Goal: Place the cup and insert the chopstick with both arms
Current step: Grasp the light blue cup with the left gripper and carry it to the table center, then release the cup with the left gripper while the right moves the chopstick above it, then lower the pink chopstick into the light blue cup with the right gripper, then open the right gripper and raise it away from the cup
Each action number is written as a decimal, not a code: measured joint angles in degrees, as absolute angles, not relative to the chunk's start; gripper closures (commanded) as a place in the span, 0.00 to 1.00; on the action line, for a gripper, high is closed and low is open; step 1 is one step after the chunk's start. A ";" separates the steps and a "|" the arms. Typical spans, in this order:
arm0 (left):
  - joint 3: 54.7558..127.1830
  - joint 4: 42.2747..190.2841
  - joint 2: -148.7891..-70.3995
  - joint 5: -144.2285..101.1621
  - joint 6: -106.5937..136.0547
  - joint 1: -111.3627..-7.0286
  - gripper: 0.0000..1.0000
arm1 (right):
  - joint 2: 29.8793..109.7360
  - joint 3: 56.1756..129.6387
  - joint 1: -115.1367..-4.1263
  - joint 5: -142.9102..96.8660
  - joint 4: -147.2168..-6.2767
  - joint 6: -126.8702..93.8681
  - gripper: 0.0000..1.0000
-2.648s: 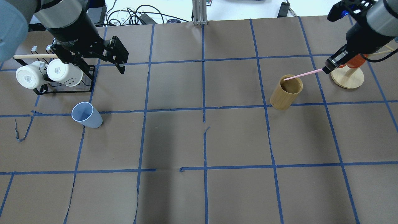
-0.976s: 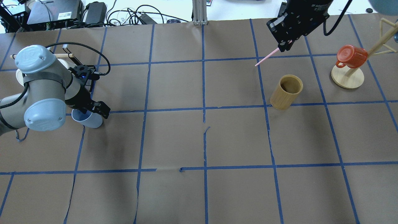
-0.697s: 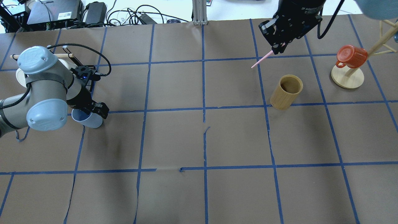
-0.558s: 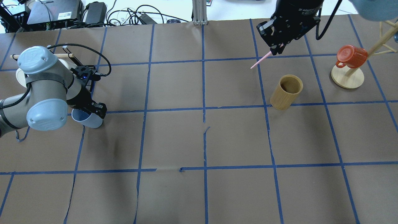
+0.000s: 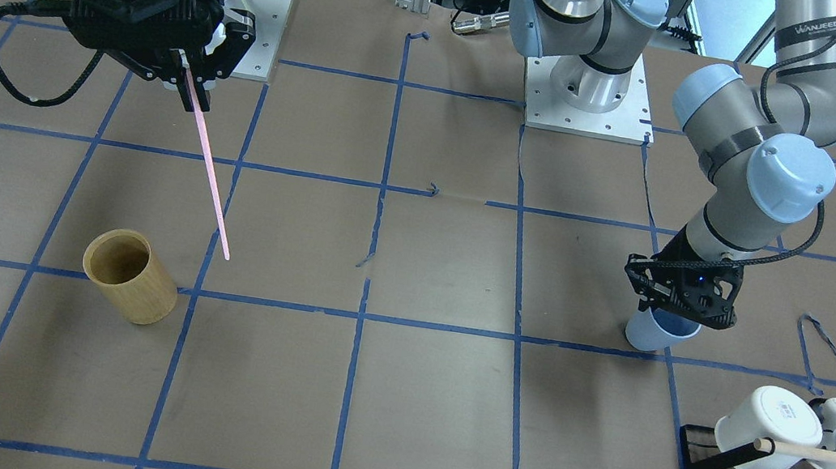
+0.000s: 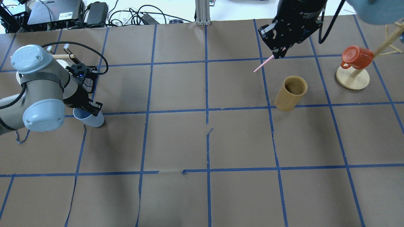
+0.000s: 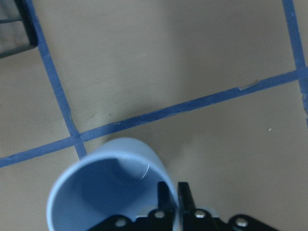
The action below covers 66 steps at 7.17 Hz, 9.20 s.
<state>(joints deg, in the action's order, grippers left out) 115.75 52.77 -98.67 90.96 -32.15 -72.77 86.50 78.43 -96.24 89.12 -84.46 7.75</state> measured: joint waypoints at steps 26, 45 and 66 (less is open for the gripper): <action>88.79 89.02 -92.63 85.58 6.57 -100.81 0.00 | 86.42 78.61 -96.22 90.34 -84.58 9.11 1.00; 88.41 94.75 -86.50 89.21 1.50 -90.09 0.00 | 79.03 89.24 -113.82 86.82 -98.14 -11.95 1.00; 84.27 94.52 -88.67 89.88 1.98 -89.93 0.00 | 85.86 81.15 -87.43 88.97 -94.07 14.45 0.00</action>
